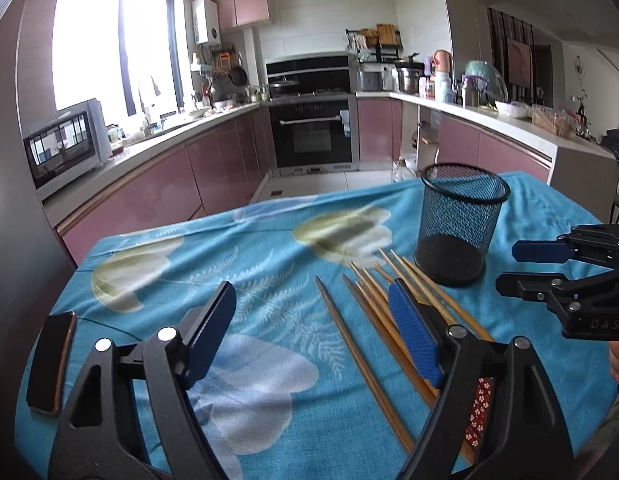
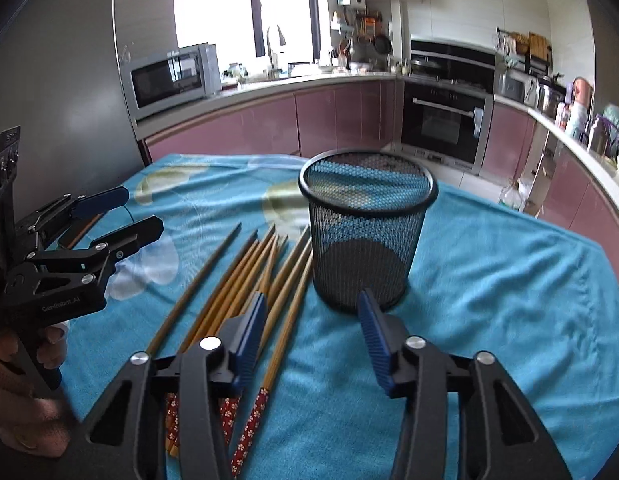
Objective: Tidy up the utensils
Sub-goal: 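Lower the right gripper onto a red-tipped chopstick and close it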
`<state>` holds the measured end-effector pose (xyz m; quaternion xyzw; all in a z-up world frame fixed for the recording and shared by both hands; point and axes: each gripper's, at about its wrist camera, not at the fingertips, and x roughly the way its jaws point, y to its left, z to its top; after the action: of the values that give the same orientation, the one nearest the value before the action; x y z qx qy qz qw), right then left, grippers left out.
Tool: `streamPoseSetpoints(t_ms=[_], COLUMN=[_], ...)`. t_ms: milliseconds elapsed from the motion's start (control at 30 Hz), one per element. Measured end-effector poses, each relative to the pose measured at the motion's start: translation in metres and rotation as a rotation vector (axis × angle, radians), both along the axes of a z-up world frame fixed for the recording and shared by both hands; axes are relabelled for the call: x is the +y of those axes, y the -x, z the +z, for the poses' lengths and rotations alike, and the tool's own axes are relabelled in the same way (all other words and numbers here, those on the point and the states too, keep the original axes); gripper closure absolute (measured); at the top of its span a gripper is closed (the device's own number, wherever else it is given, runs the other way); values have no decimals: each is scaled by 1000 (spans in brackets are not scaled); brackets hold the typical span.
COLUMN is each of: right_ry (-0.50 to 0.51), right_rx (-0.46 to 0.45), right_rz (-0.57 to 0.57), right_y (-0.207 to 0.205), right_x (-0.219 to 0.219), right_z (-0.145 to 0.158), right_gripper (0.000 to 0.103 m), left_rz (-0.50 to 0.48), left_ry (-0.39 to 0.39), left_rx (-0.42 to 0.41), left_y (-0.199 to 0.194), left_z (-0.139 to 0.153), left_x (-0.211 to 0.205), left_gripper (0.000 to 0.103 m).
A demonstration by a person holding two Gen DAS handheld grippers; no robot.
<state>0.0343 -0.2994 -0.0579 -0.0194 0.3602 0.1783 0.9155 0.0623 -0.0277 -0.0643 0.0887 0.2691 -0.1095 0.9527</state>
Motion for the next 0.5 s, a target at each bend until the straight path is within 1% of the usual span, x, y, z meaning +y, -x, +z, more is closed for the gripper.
streamPoseSetpoints(t_ms=[67, 133, 200, 267, 300, 333, 400, 433, 467, 500], right_ry=[-7, -7, -14, 1, 7, 10, 11, 22, 35, 50], right_rx=[57, 86, 108, 125, 133, 140, 158, 161, 161, 157], right_rz=[12, 19, 36, 36, 34, 31, 33, 33, 32, 31], right_y=[-7, -11, -12, -15, -16, -17, -21, -22, -22, -23], right_x=[5, 10, 15, 18, 20, 21, 21, 24, 26, 29], right_z=[-14, -23, -28, -29, -30, -31, -31, -32, -33, -34], right_gripper=[69, 70, 73, 76, 77, 79, 79, 79, 79, 79], left_rz=[-28, -56, -70, -75, -78, -81, -83, -85, -83, -82], left_ry=[-8, -13, -14, -20, -17, -13, -5, 1, 5, 10], left_rx=[47, 87, 120, 146, 159, 175, 218, 240, 258, 276], left_y=[-4, -8, -12, -16, -18, -21, -26, -29, -31, -35], left_z=[-14, -25, -34, -39, -41, -44, -47, -50, -52, -54], left_x=[-7, -13, -18, -22, -23, -23, -23, -22, -22, -21], left_gripper=[32, 33, 35, 41, 41, 44, 50, 57, 61, 61])
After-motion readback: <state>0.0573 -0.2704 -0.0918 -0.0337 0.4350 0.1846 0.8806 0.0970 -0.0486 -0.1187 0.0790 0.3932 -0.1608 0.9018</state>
